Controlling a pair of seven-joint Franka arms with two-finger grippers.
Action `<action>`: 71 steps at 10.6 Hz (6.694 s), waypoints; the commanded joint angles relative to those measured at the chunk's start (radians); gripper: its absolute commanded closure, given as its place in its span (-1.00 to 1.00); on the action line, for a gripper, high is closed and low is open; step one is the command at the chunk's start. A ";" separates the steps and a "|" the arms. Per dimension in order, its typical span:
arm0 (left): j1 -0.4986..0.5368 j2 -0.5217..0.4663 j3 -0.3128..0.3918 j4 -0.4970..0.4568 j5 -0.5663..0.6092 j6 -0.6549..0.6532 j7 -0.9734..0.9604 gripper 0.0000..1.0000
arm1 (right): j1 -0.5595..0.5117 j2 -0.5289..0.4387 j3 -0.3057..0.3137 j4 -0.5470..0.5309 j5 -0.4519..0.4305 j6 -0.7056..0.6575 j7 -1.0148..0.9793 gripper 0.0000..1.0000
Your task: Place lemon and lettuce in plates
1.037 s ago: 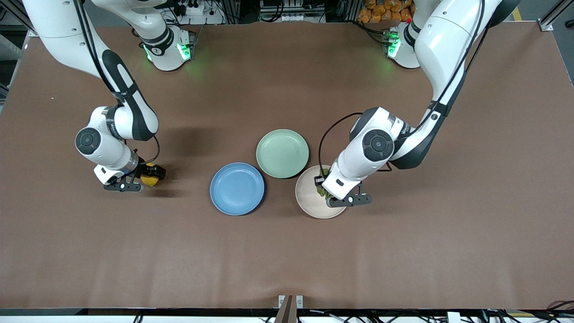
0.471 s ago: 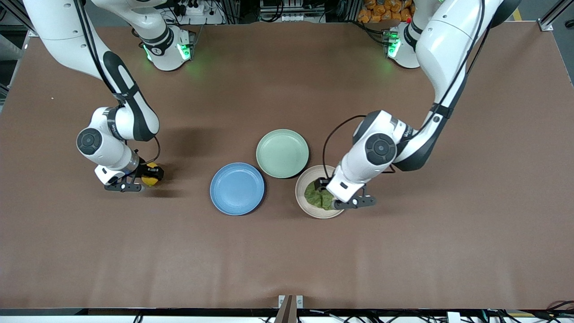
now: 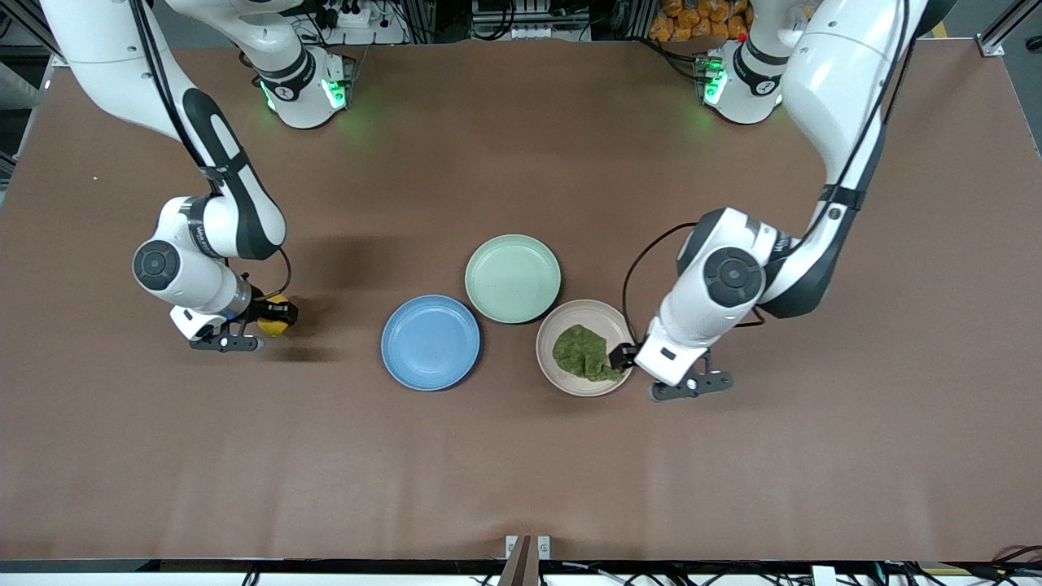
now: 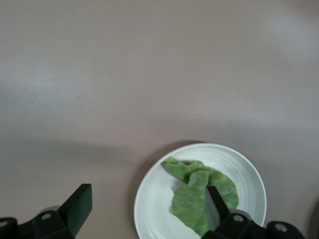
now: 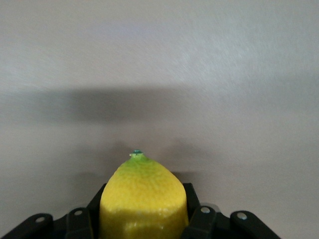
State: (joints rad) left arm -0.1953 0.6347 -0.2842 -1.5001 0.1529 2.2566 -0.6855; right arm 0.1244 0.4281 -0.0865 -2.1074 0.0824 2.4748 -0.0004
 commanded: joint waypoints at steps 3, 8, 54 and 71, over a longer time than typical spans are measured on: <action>0.078 -0.056 0.010 -0.017 0.027 -0.086 0.117 -1.00 | 0.113 -0.003 0.004 0.104 0.022 -0.027 0.115 0.41; 0.143 -0.168 0.035 -0.142 0.025 -0.207 0.282 -1.00 | 0.246 0.066 0.004 0.203 0.037 -0.025 0.274 0.40; 0.154 -0.626 0.178 -0.011 -0.181 -0.720 0.580 -1.00 | 0.009 0.064 -0.016 0.672 -0.032 -0.712 0.065 -1.00; 0.155 -0.639 0.180 -0.011 -0.177 -0.720 0.581 -1.00 | -0.198 -0.388 0.037 0.368 -0.029 -0.741 0.007 -1.00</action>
State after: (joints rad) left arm -0.0468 0.0036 -0.1006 -1.5192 -0.0113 1.5547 -0.1166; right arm -0.0402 0.1066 -0.0735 -1.6994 0.0631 1.7338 0.0120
